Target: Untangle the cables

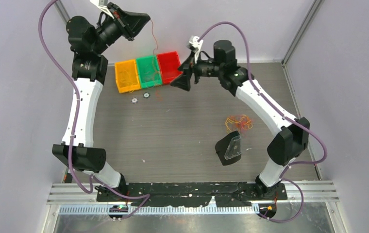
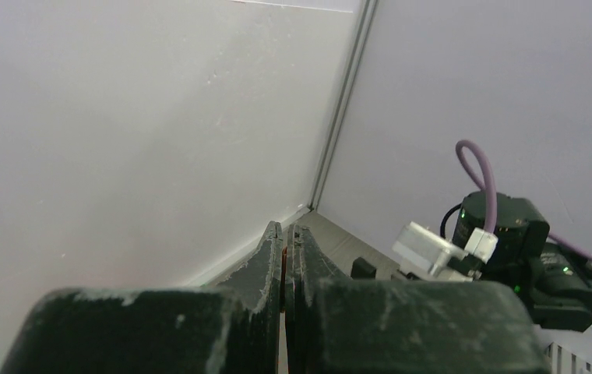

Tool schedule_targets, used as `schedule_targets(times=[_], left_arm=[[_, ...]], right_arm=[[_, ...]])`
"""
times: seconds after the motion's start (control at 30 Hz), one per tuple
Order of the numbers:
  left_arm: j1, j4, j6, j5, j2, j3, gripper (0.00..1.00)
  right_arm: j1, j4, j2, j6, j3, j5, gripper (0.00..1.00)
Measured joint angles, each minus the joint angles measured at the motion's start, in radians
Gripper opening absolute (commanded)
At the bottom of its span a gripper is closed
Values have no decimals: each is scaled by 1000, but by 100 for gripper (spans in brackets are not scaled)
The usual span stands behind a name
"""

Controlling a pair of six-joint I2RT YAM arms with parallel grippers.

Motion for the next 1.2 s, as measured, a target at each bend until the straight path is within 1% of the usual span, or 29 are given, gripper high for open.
schedule_targets(times=[0.13,0.23,0.33,0.37,0.4,0.43,0.47,0.5,0.53,0.6,0.67,0.73,0.8,0.9,0.97,1.03,1.1,1.2], left_arm=[[0,0,-8,-3,1,8,0],[0,-2,-16,-3,9,26,0],[0,-2,-23,-5,11,41,0],[0,-2,-23,-7,11,45,0],[0,-3,-24,-10,12,51,0],[0,-3,-24,-11,13,58,0],[0,-6,-23,-14,13,64,0],[0,-11,-23,-19,13,72,0],[1,-18,-21,-24,13,80,0],[7,-30,-13,-45,11,88,0],[23,-64,12,-86,2,83,0],[53,-103,55,-150,-25,46,0],[105,-124,105,-222,-83,-58,0],[195,-173,174,-310,-175,-270,0],[237,-211,215,-348,-193,-390,0],[246,-252,238,-355,-181,-491,0],[234,-299,241,-332,-149,-568,0],[148,-349,236,-243,-89,-652,0]], right_arm=[[70,195,71,6,-26,89,95],[91,293,140,-1,-26,158,95],[97,374,221,-12,-23,214,98],[97,389,243,-13,-19,224,92],[97,407,269,-16,-15,232,73],[99,419,288,-17,-14,237,62],[99,425,302,-25,-14,240,42],[100,430,313,-25,-14,241,33],[99,439,318,-19,-24,246,19],[100,467,312,-26,-50,247,7],[100,483,292,-20,-93,249,6],[97,486,257,-12,-143,248,5],[91,486,212,14,-181,244,5],[70,495,135,88,-197,232,6],[43,517,78,151,-190,222,5],[18,539,43,213,-158,214,5],[-5,567,27,284,-101,201,6],[-18,573,32,410,-35,173,5]])
